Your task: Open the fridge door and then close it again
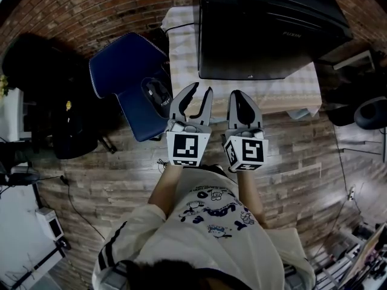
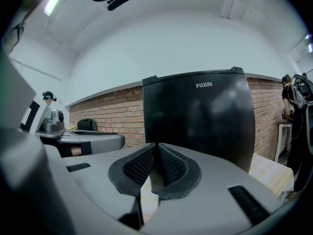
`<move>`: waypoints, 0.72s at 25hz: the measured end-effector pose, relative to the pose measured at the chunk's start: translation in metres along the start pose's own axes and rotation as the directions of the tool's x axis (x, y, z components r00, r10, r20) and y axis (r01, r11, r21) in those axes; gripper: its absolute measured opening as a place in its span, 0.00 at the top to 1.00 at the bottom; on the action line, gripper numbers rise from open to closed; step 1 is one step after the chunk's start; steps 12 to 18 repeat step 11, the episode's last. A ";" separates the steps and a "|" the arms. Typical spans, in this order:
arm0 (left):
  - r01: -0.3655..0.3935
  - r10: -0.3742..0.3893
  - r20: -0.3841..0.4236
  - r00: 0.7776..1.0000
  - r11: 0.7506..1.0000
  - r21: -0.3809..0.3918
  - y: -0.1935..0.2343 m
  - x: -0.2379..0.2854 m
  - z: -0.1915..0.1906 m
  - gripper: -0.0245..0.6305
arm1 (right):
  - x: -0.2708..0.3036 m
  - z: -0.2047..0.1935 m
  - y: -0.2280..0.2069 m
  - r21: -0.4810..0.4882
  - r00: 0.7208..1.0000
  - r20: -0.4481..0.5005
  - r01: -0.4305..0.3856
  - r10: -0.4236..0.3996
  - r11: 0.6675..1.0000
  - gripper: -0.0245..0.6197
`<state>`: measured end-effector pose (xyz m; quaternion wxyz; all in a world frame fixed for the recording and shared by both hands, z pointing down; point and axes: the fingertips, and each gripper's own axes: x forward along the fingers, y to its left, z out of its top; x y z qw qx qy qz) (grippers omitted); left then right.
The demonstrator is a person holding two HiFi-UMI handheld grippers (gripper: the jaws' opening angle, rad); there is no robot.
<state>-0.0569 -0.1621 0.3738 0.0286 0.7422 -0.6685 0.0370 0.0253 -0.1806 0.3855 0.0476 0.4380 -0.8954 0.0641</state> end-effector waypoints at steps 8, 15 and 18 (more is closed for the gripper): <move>-0.007 0.007 0.006 1.000 1.000 0.008 0.000 -0.004 0.003 0.77 | -0.002 0.001 0.002 -0.001 1.000 0.004 0.000 0.000 1.000 0.90; -0.009 0.009 0.008 1.000 1.000 0.011 0.000 -0.005 0.005 0.77 | -0.003 0.002 0.003 -0.002 1.000 0.005 0.000 0.000 1.000 0.90; -0.009 0.009 0.008 1.000 1.000 0.011 0.000 -0.005 0.005 0.77 | -0.003 0.002 0.003 -0.002 1.000 0.005 0.000 0.000 1.000 0.90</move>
